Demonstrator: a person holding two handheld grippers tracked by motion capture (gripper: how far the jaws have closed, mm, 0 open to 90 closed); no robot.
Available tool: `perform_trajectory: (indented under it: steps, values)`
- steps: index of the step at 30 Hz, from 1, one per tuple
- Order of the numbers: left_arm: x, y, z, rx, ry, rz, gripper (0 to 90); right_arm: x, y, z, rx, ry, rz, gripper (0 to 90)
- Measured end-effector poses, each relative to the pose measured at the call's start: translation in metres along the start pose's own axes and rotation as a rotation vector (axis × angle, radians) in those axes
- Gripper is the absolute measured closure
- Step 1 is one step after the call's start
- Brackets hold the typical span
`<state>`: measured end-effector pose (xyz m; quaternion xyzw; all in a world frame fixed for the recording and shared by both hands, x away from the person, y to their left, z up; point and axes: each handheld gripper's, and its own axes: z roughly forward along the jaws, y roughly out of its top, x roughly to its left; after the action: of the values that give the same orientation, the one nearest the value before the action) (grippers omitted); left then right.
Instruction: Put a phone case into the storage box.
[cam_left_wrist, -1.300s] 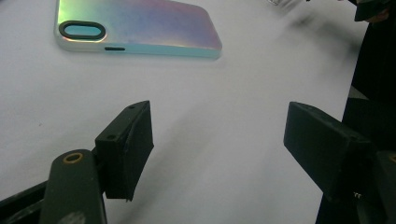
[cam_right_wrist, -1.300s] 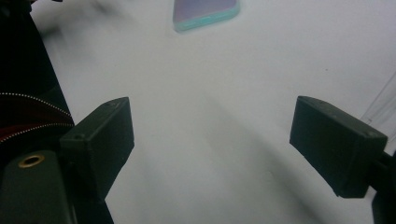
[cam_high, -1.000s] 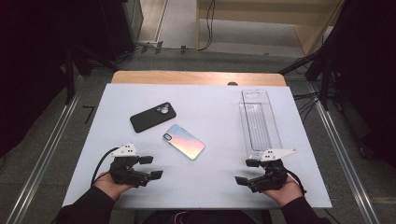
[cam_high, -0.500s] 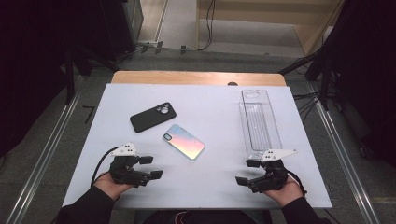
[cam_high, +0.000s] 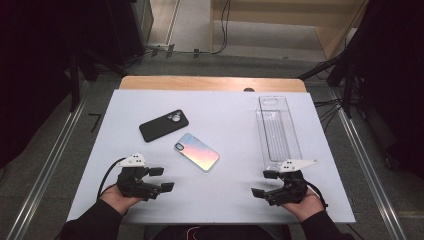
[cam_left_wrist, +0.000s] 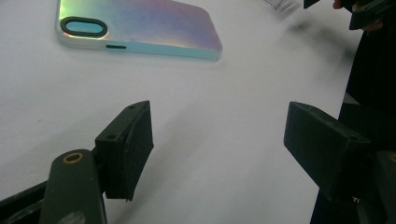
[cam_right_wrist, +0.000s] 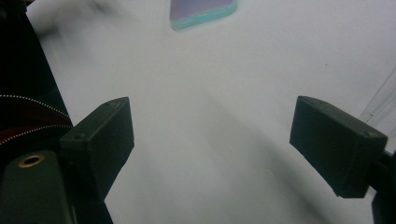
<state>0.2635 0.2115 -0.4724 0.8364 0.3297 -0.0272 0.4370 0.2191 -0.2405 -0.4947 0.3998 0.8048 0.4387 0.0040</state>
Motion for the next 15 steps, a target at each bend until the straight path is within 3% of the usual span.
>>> perform_trajectory:
  steps: [10,15]
  values:
    - [0.0,0.0,0.0,-0.002,-0.01,-0.004,24.3,0.005,0.01,0.001,-0.003,0.02,-0.007,12.0]
    - [0.001,0.0,-0.001,-0.006,-0.008,-0.009,24.3,0.013,0.02,0.006,0.001,0.022,-0.034,12.0]
